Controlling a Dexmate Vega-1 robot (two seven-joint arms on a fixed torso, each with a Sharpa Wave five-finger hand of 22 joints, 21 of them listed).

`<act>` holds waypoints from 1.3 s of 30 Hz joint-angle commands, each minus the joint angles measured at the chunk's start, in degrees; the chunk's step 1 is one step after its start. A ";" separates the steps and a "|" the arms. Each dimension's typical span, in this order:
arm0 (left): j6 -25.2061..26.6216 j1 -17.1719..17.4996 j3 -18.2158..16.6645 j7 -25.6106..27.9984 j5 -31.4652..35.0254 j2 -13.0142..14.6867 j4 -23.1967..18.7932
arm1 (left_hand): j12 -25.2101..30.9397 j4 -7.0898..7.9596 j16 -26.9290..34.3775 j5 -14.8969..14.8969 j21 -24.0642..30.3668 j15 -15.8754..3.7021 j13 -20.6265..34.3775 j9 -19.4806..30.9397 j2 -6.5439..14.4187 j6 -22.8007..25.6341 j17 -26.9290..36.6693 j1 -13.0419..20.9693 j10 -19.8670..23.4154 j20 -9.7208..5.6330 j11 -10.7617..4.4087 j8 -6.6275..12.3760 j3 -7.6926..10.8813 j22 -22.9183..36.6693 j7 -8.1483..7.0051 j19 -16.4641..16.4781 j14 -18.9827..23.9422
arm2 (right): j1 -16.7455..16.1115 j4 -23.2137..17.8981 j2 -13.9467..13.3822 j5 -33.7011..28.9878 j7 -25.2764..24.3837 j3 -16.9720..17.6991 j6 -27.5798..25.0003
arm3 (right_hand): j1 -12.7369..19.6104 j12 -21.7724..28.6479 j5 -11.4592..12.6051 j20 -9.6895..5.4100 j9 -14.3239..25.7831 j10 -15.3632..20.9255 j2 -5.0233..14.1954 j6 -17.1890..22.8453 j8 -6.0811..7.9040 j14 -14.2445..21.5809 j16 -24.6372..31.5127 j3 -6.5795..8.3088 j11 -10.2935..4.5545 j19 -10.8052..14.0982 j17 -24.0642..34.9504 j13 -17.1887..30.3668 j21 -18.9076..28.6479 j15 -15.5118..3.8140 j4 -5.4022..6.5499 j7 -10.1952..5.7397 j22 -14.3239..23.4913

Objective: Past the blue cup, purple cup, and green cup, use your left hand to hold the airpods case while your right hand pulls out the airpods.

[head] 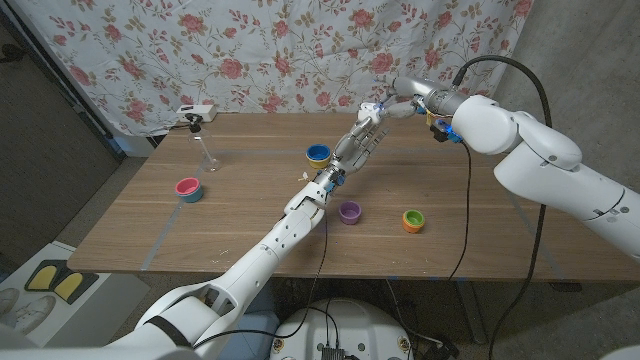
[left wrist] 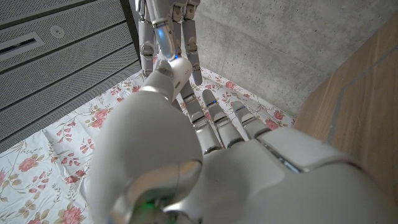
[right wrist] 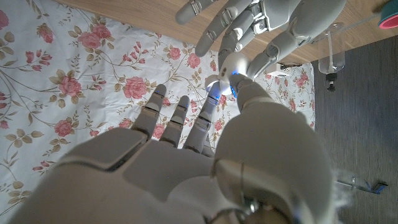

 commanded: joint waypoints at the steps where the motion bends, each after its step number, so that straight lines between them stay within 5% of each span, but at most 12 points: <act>1: 0.15 -0.08 0.40 -1.21 0.39 0.12 -0.06 | 2.73 0.20 0.35 0.25 0.54 -2.54 4.74 0.06 0.57 -0.09 0.18 0.07 3.56 0.22 -2.99 0.33 0.09 0.11 -0.17 -0.32 2.44 | -1.00 -0.03 -0.41 1.27 -0.93 1.17 0.06 | 0.35 1.08 -1.00 -1.47 0.14 -0.12 -0.17 0.15 -0.09 0.70 0.35 -1.21 -0.77 0.16 0.54 1.33 0.06 -3.62 0.54 -0.83 0.11; 14: 0.63 -0.14 0.67 -1.41 0.52 0.27 -0.30 | 2.72 0.17 0.36 0.26 0.54 -2.56 4.73 -0.11 0.52 -0.16 0.40 0.13 3.49 0.30 -2.94 0.41 0.04 0.11 -0.16 -0.34 2.52 | -1.66 -0.39 -0.70 1.65 -2.27 1.80 -0.19 | 0.19 4.05 -3.92 -2.03 0.18 0.13 0.05 1.29 -0.12 1.91 1.15 -3.19 -1.27 0.92 1.65 4.23 0.24 -4.42 1.01 -1.06 0.19; 39: 1.41 -0.07 0.81 -1.83 0.47 0.64 -0.58 | 2.71 0.17 0.40 0.29 0.55 -2.58 4.72 -0.28 0.56 -0.16 0.80 0.22 3.37 0.38 -2.92 0.71 0.00 0.11 -0.15 -0.37 2.76 | -4.15 -0.95 0.15 2.79 -7.04 3.54 -0.89 | 3.72 10.88 -8.47 -4.38 0.24 2.80 2.43 5.49 0.26 5.15 3.46 -4.41 -3.31 3.22 4.18 9.77 0.72 -6.63 0.64 -2.14 0.29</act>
